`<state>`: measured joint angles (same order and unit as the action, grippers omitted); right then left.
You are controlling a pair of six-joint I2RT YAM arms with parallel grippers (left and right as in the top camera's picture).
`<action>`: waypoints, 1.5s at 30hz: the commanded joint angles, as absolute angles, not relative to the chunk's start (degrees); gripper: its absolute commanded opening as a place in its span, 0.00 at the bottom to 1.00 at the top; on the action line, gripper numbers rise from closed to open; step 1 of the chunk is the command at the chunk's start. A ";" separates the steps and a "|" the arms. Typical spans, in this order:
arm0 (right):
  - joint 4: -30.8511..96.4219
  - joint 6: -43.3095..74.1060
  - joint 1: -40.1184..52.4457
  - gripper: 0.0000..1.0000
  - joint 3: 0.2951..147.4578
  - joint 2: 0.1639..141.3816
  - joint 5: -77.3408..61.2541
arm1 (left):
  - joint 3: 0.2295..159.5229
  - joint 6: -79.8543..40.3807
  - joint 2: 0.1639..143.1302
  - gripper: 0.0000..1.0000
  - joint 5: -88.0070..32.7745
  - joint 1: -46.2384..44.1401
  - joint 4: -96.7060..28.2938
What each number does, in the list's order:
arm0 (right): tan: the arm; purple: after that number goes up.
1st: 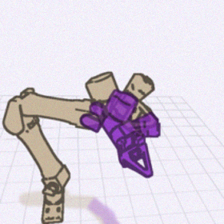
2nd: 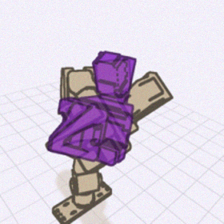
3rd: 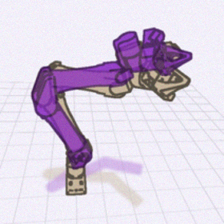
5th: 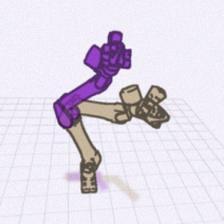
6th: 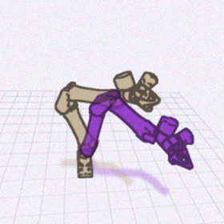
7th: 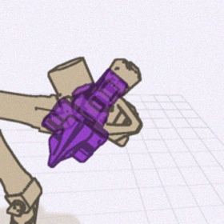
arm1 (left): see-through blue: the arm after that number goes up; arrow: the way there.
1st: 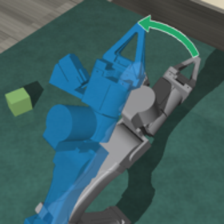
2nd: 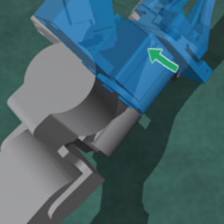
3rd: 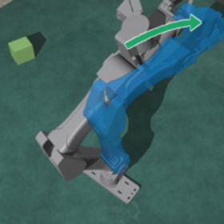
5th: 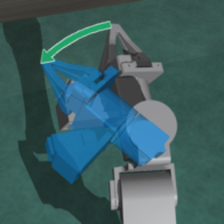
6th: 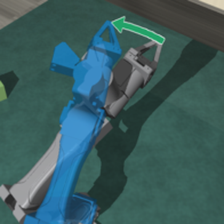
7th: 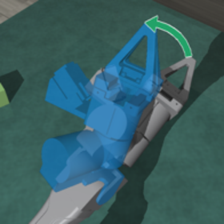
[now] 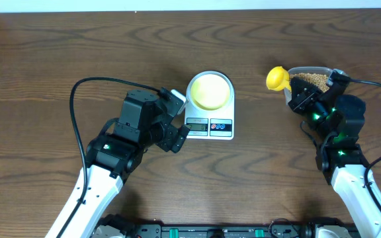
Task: Scoop item into bowl and weigh 50g on scale
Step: 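Lower the yellow scoop with the right gripper into the soybean tub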
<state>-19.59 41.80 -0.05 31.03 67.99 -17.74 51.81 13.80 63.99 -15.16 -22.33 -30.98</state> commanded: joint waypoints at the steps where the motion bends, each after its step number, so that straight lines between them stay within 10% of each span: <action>1: -19.49 36.93 -0.34 0.01 31.83 68.16 -16.91 | 50.72 14.55 64.10 0.88 -16.05 -22.09 -30.79; 24: -20.05 20.69 -3.44 0.01 35.35 68.16 -21.39 | 50.72 14.52 64.10 0.88 -16.05 -22.09 -30.79; 45: 5.28 1.61 -3.44 0.01 47.57 68.16 -5.45 | 50.72 14.55 64.10 0.88 -16.05 -22.09 -30.79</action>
